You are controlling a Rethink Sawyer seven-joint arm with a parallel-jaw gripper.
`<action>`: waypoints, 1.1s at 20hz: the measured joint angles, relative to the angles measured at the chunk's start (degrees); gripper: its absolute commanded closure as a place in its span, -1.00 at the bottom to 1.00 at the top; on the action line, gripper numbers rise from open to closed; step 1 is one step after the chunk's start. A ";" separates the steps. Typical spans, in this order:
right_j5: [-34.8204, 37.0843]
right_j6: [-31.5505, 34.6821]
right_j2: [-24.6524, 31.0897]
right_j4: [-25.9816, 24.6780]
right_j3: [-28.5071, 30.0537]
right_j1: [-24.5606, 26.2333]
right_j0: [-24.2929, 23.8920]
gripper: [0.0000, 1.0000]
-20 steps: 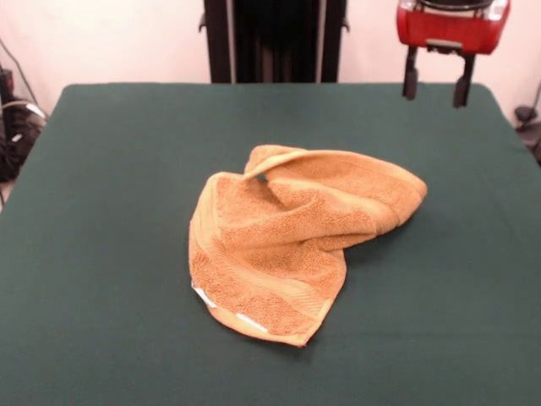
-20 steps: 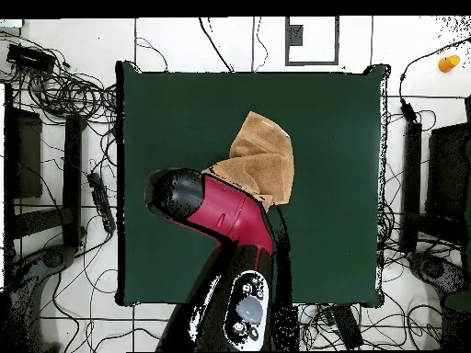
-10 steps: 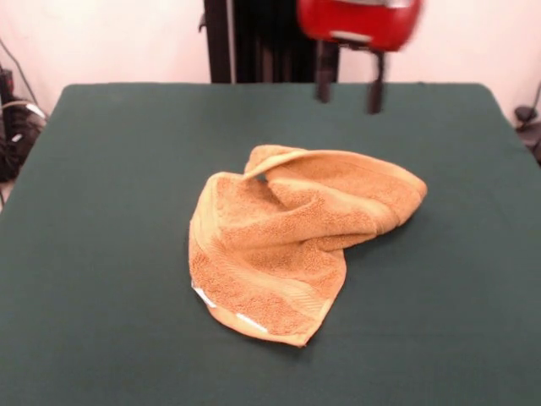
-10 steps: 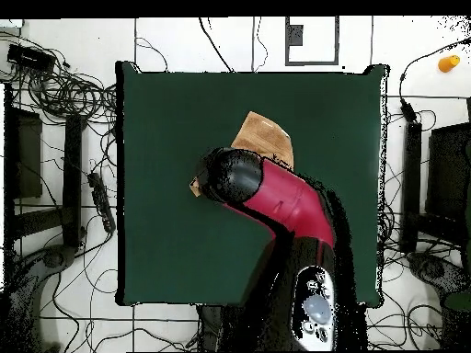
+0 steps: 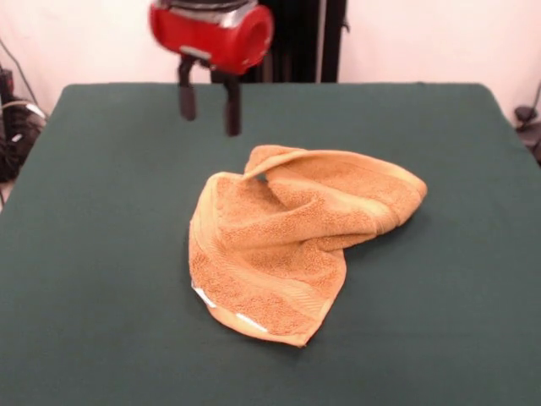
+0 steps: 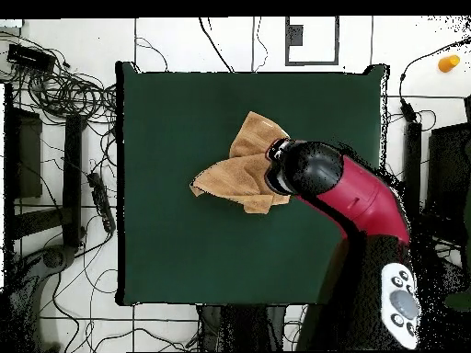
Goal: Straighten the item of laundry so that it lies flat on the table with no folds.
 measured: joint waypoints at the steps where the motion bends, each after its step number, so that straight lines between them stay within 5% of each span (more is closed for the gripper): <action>1: -0.50 0.00 0.22 -0.44 -0.03 0.29 -0.45 -1.00; 22: -7.57 0.00 3.85 -3.98 1.70 5.06 1.30 -1.00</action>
